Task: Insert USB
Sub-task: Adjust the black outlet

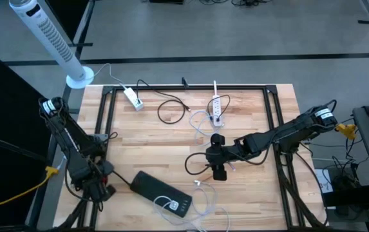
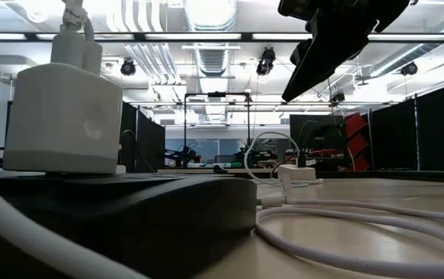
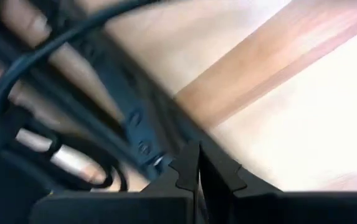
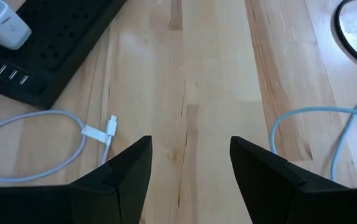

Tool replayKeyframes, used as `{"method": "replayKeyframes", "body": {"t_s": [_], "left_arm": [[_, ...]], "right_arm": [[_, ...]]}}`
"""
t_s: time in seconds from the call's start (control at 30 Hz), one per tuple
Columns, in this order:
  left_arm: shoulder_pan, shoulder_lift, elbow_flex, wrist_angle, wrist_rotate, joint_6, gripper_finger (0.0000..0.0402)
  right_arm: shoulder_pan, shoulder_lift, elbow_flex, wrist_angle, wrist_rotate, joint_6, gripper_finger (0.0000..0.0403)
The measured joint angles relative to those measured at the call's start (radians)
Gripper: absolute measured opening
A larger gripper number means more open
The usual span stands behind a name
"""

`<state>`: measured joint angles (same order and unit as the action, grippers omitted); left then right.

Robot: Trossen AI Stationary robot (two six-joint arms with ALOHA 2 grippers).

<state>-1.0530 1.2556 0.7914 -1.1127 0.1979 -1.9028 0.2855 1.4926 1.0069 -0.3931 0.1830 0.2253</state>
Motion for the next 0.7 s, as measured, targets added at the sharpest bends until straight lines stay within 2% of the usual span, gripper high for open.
{"method": "replayKeyframes", "body": {"t_s": [0.1,0.23,0.3,0.4,0.53,0.6,0.7], "left_arm": [[0.001,0.001,0.000,0.006,-0.162,0.062,0.0000],[0.012,0.001,-0.023,0.078,-0.582,0.166,0.0000],[0.038,0.002,-0.041,0.180,-0.713,0.270,0.0000],[0.107,0.023,-0.065,0.315,-0.756,0.454,0.0000],[0.198,0.066,-0.074,0.429,-0.756,0.652,0.0000],[0.230,0.083,-0.071,0.443,-0.743,0.719,0.0000],[0.259,0.103,-0.070,0.448,-0.736,0.750,0.0000]], "right_arm": [[0.000,0.000,-0.001,0.001,0.000,0.000,0.0201],[0.000,0.002,-0.014,0.047,0.001,0.000,0.0199],[0.000,0.014,-0.029,0.108,0.001,0.002,0.0200],[0.000,0.066,-0.059,0.211,-0.037,0.012,0.0201],[0.007,0.189,-0.060,0.299,-0.230,-0.002,0.0190],[0.023,0.258,-0.046,0.331,-0.293,-0.034,0.0174],[0.065,0.353,-0.011,0.352,-0.325,-0.069,0.0142]]}}
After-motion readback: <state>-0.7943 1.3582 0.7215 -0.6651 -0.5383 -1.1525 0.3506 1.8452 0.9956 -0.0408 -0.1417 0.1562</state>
